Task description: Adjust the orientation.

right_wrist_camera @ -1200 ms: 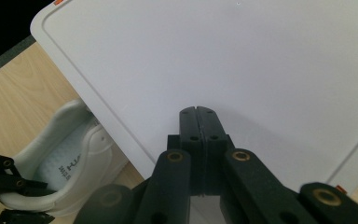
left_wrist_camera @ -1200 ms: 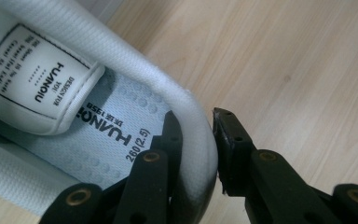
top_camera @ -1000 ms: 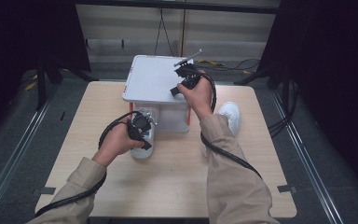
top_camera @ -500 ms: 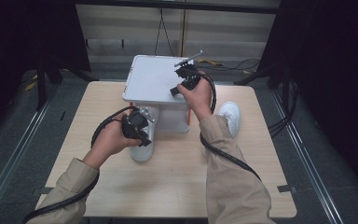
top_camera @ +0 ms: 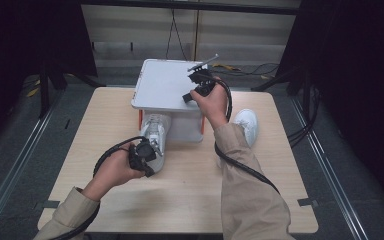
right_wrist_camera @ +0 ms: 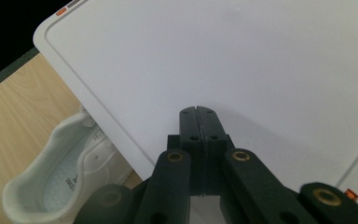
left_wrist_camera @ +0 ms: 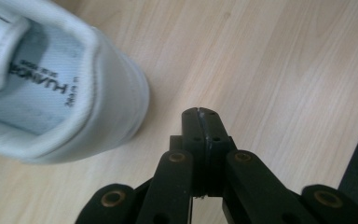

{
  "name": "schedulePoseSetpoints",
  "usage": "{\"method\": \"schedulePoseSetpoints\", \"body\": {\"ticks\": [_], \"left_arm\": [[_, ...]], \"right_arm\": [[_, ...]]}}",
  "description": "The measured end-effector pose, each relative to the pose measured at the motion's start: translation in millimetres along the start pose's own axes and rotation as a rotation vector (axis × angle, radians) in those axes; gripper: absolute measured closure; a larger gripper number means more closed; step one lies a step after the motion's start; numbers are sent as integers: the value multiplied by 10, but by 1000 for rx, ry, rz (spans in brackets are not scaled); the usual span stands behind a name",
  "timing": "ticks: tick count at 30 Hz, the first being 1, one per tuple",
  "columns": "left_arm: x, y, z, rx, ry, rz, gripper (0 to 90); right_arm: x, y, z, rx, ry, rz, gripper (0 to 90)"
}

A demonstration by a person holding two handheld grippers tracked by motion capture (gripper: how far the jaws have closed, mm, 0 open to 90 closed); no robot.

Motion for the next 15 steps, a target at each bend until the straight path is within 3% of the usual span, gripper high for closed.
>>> {"method": "schedulePoseSetpoints", "body": {"ticks": [3, 7, 15], "left_arm": [[-97, -50, -7, -18, -10, 60, 900], [-132, -129, -7, 8, 15, 91, 900], [148, -238, 196, 59, 91, 104, 900]], "right_arm": [[0, 7, -4, 2, 3, 5, 900], [0, 10, -12, 17, 7, 10, 900], [-4, 5, -1, 8, -1, 5, 900]]}}
Point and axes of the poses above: each handheld gripper's, and its own axes: x roughly backward along the jaws, z roughly out of its top, y roughly to its right, the point moved 1 cm from there along -x, roughly forward along the jaws, and after that the axes turned 4 degrees about y, right-handed, at the moved point
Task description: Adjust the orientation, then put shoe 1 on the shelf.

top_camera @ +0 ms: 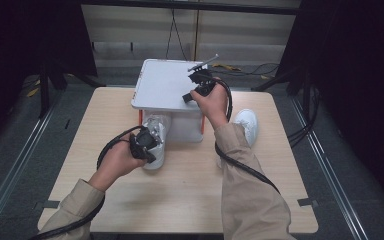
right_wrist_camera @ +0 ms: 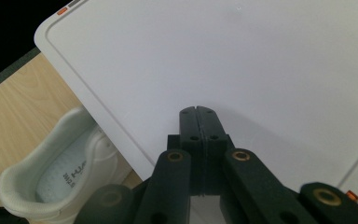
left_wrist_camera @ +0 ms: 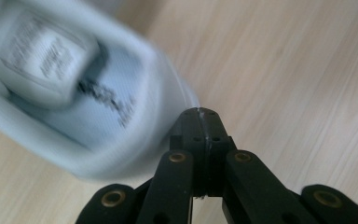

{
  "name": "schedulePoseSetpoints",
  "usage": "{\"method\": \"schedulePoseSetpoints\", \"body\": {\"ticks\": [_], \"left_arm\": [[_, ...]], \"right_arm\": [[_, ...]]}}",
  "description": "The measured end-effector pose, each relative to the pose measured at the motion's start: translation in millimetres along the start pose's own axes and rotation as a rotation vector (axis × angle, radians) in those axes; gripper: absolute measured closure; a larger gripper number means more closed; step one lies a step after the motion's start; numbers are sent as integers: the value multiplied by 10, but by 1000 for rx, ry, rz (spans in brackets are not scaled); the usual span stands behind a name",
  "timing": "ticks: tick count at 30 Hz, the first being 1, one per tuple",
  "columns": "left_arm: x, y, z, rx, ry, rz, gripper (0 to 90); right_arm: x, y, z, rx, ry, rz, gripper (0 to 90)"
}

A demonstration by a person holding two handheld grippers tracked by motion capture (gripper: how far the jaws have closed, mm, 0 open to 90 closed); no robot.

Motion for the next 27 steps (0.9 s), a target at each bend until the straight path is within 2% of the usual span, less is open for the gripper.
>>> {"method": "schedulePoseSetpoints", "body": {"ticks": [3, 6, 7, 11, 15, 19, 22, 23, 24, 25, 27], "left_arm": [[7, -31, 51, 7, 19, -4, 900], [-51, -80, 100, 2, 17, 11, 900], [-65, -99, 112, 18, 25, 11, 900], [-120, -194, 156, 26, 37, 30, 900], [-145, -306, 189, 56, 55, 28, 900], [-166, -374, 209, 56, 59, 40, 900], [-192, -442, 237, 72, 96, 31, 900], [-216, -491, 250, 76, 95, 49, 900], [-216, -491, 250, 76, 95, 49, 900], [-225, -513, 258, 95, 108, 51, 900], [-226, -509, 261, 95, 109, 53, 900]], "right_arm": [[-1, 0, 1, 0, 0, 0, 900], [1, 4, 1, -3, -2, 2, 900], [0, 5, 1, -4, -2, 3, 900], [-1, 12, -3, -4, 2, 9, 900], [-1, 20, -9, -8, 6, 13, 900], [-2, 20, -6, -6, 4, 14, 900], [3, 26, -11, -4, 6, 19, 900], [4, 24, -10, -7, 7, 17, 900], [4, 24, -10, -7, 7, 17, 900], [1, 11, -7, 0, 5, 8, 900], [4, -2, -4, 8, 1, 0, 900]]}}
Point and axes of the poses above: each handheld gripper's, and its own axes: x roughly backward along the jaws, z roughly out of its top, y roughly to its right, the point moved 1 cm from there along -x, roughly forward along the jaws, and after that the axes turned 4 degrees about y, right-handed, at the moved point
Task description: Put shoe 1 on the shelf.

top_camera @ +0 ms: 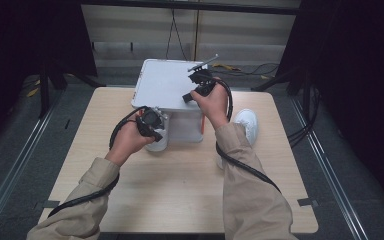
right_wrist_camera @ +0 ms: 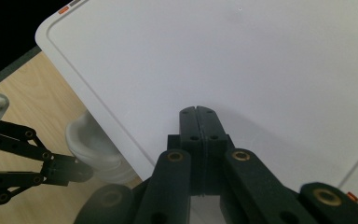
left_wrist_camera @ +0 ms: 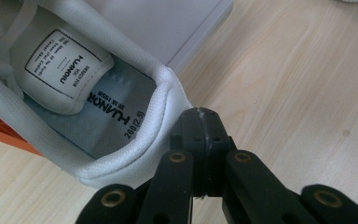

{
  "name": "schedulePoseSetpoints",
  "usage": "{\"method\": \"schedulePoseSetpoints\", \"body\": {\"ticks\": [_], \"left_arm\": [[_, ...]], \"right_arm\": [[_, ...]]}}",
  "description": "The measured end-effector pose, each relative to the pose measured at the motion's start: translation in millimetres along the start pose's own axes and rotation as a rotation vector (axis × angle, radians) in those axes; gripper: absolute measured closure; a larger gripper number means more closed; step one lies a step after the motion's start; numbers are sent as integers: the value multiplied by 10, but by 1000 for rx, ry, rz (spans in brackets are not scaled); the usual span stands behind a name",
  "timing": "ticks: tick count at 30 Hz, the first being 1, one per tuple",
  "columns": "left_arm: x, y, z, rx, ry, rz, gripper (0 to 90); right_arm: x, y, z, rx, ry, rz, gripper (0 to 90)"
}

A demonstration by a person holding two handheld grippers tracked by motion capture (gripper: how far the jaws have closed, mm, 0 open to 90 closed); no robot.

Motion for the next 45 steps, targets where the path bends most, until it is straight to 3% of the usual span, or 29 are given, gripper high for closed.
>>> {"method": "schedulePoseSetpoints", "body": {"ticks": [5, 9, 11, 14, 22, 28, 31, 37, 39, 41, 45], "left_arm": [[87, 104, -30, -51, -38, 24, 900], [61, 101, -109, -60, -71, 24, 900], [10, 74, -168, -50, -77, 36, 900], [-69, 38, -209, -12, -57, 7, 900], [-149, 60, -128, -35, -78, 28, 900], [-65, 71, -178, -37, -117, 32, 900], [-59, 30, -226, -27, -97, 53, 900], [-127, 4, -213, 7, -97, 34, 900], [-143, -6, -212, 1, -85, 61, 900], [-150, -45, -208, 24, -70, 58, 900], [-171, -59, -189, 25, -54, 69, 900]], "right_arm": [[0, 12, -8, -6, 8, 7, 900], [-1, 7, -13, -6, 13, 2, 900], [0, 5, -16, -3, 15, 4, 900], [3, 10, -17, -3, 15, 5, 900], [-1, 20, -22, -5, 18, 12, 900], [0, 38, -29, -12, 24, 26, 900], [-1, 40, -35, -14, 29, 30, 900], [-1, 46, -48, -11, 39, 32, 900], [-3, 38, -39, -10, 34, 28, 900], [-6, 24, -31, 4, 28, 17, 900], [-8, 21, -30, 13, 29, 17, 900]]}}
Point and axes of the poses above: each handheld gripper's, and its own axes: x roughly backward along the jaws, z roughly out of its top, y roughly to its right, the point moved 1 cm from there along -x, roughly forward along the jaws, and after that the axes turned 4 degrees about y, right-handed, at the moved point
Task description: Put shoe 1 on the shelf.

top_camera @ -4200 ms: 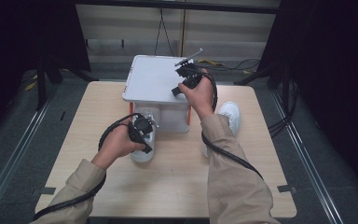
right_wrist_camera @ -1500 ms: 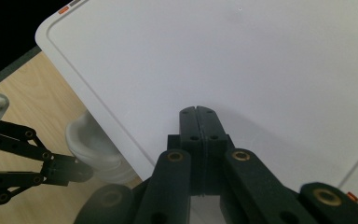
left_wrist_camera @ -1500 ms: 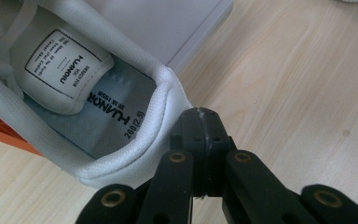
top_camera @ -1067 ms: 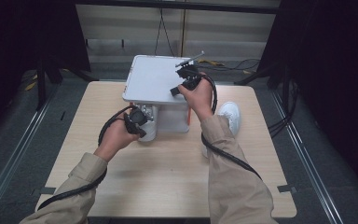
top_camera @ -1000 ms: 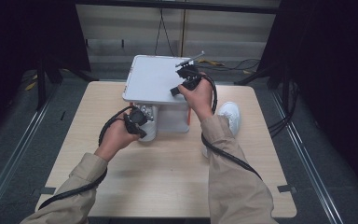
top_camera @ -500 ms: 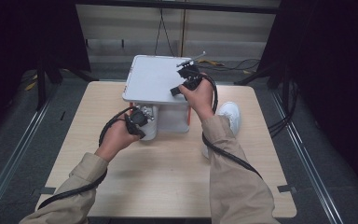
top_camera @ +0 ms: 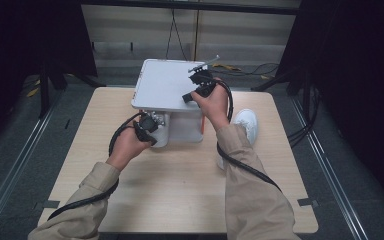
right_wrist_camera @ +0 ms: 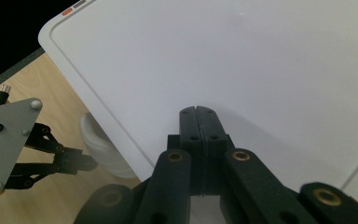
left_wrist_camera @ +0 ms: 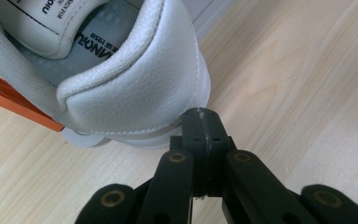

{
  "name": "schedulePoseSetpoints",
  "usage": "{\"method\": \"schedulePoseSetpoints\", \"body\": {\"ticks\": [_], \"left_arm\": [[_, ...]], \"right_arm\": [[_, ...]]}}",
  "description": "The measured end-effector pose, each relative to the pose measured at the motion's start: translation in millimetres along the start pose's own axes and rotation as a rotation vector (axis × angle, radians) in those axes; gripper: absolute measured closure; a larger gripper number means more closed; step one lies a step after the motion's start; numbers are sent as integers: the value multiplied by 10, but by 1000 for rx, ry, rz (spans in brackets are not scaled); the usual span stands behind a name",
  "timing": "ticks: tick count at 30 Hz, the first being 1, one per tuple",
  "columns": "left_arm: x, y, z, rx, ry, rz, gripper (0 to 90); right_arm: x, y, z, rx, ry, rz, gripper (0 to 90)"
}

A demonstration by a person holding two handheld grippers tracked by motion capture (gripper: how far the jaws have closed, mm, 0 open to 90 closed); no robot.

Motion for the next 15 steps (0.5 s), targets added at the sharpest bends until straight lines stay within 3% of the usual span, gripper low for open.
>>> {"method": "schedulePoseSetpoints", "body": {"ticks": [6, 10, 15], "left_arm": [[-58, -44, 33, 40, 33, 20, 900], [-72, -79, 63, 53, 26, 22, 900], [-74, -71, 59, 47, 27, 27, 900]], "right_arm": [[-1, 14, -4, -14, 3, 8, 900], [1, 12, 2, -5, -3, 8, 900], [-3, 10, 4, -6, -2, 6, 900]]}}
Point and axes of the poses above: each handheld gripper's, and its own axes: x roughly backward along the jaws, z roughly out of its top, y roughly to its right, the point moved 1 cm from there along -x, roughly forward along the jaws, and after that the axes turned 4 degrees about y, right-handed, at the moved point
